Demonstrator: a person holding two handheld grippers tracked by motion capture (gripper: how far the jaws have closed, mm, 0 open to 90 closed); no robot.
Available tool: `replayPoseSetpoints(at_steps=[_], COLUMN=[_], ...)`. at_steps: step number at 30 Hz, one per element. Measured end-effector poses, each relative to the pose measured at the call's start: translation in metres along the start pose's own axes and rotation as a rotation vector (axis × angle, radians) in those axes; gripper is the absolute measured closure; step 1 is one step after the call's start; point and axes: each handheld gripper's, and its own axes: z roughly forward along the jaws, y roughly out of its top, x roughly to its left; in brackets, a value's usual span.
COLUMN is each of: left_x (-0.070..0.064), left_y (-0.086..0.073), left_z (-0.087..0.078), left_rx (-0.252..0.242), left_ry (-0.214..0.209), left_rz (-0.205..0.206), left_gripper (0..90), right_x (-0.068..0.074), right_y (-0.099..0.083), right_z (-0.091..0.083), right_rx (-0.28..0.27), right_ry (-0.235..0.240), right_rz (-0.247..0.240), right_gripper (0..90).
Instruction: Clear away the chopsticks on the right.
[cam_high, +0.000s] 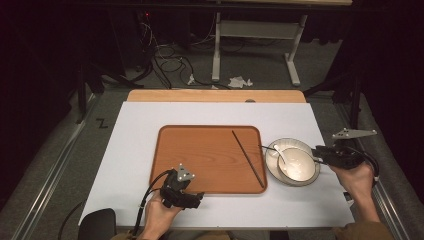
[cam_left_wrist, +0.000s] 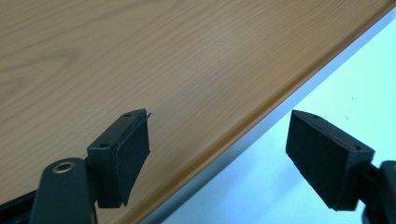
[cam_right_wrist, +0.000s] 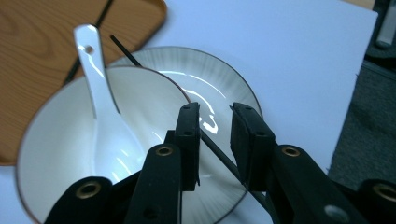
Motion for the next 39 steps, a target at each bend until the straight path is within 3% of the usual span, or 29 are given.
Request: replayPoseSetpoints(at_steps=[13, 18, 23, 39], left_x=[0.0, -0.001, 0.0, -0.001], left_y=[-0.001, 0.0, 0.0, -0.001], left_z=[-0.002, 0.0, 0.0, 0.001], left_rx=[-0.008, -0.006, -0.002, 0.001], left_ry=[-0.001, 0.001, 0.001, -0.001], left_rz=[-0.003, -0.002, -0.002, -0.004], left_gripper=[21.7, 21.7, 21.7, 21.7], right_x=[-0.011, -0.009, -0.013, -0.009], right_y=[-0.013, -0.012, -0.016, -0.015], right_z=[0.025, 0.031, 0.039, 0.044], right_rx=[0.139, 0.173, 0.186, 0.202], right_ry=[-0.056, -0.043, -0.032, -0.045], right_rz=[-0.013, -0.026, -0.008, -0.043], right_gripper=[76.1, 75.2, 74.0, 84.6])
